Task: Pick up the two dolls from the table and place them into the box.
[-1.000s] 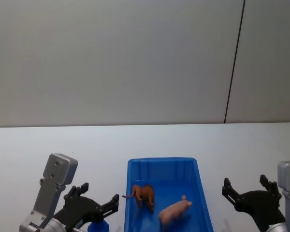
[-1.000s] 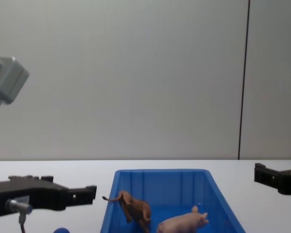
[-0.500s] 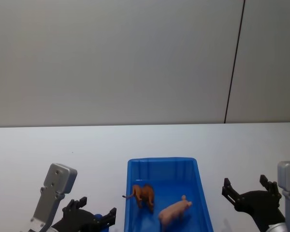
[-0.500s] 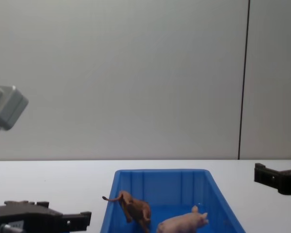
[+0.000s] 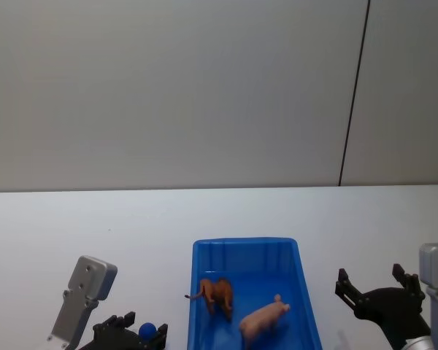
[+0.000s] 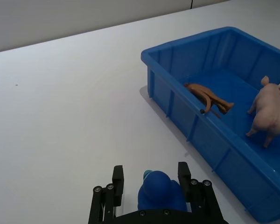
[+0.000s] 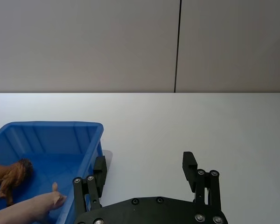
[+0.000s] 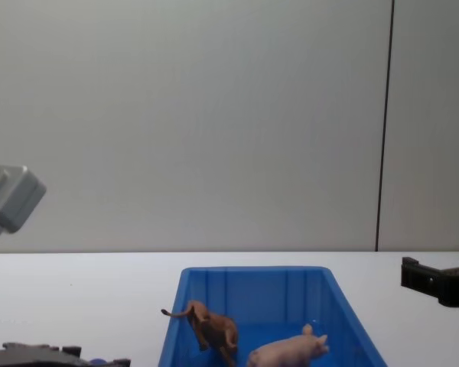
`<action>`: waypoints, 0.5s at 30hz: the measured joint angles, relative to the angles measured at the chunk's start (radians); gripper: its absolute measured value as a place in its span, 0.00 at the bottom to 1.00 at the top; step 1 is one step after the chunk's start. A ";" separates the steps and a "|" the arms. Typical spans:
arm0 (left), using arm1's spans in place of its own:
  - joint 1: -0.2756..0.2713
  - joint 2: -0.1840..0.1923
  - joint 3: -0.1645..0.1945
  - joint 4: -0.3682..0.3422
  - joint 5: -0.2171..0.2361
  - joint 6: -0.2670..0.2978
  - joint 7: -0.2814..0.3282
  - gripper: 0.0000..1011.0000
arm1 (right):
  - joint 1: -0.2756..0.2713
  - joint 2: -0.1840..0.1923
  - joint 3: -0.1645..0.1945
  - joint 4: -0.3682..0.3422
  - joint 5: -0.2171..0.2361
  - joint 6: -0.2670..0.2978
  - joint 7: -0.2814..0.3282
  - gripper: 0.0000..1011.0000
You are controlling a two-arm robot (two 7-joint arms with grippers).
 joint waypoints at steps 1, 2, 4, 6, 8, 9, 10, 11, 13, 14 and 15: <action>-0.001 -0.001 0.000 0.003 0.001 0.002 -0.001 0.75 | 0.000 0.000 0.000 0.000 0.000 0.000 0.000 0.99; -0.002 -0.002 0.000 0.007 0.002 0.004 -0.004 0.69 | 0.000 0.000 0.000 0.000 0.000 0.000 0.000 0.99; -0.003 -0.003 0.000 0.014 0.004 0.008 -0.008 0.63 | 0.000 0.000 0.000 0.000 0.000 0.000 0.000 0.99; -0.004 -0.004 0.000 0.018 0.005 0.010 -0.010 0.57 | 0.000 0.000 0.000 0.000 0.000 0.000 0.000 0.99; -0.005 -0.005 0.001 0.023 0.005 0.012 -0.014 0.50 | 0.000 0.000 0.000 0.000 0.000 0.000 0.000 0.99; -0.006 -0.005 0.001 0.025 0.005 0.012 -0.015 0.50 | 0.000 0.000 0.000 0.000 0.000 0.000 0.000 0.99; -0.006 -0.006 0.001 0.026 0.005 0.012 -0.015 0.44 | 0.000 0.000 0.000 0.000 0.000 0.000 0.000 0.99; -0.006 -0.006 0.001 0.028 0.005 0.012 -0.017 0.41 | 0.000 0.000 0.000 0.000 0.000 0.000 0.000 0.99; -0.006 -0.007 0.000 0.029 0.005 0.011 -0.018 0.35 | 0.000 0.000 0.000 0.000 0.000 0.000 0.000 0.99; -0.006 -0.007 0.000 0.030 0.005 0.010 -0.019 0.35 | 0.000 0.000 0.000 0.000 0.000 0.000 0.000 0.99; -0.007 -0.007 0.000 0.031 0.005 0.007 -0.020 0.32 | 0.000 0.000 0.000 0.000 0.000 0.000 0.000 0.99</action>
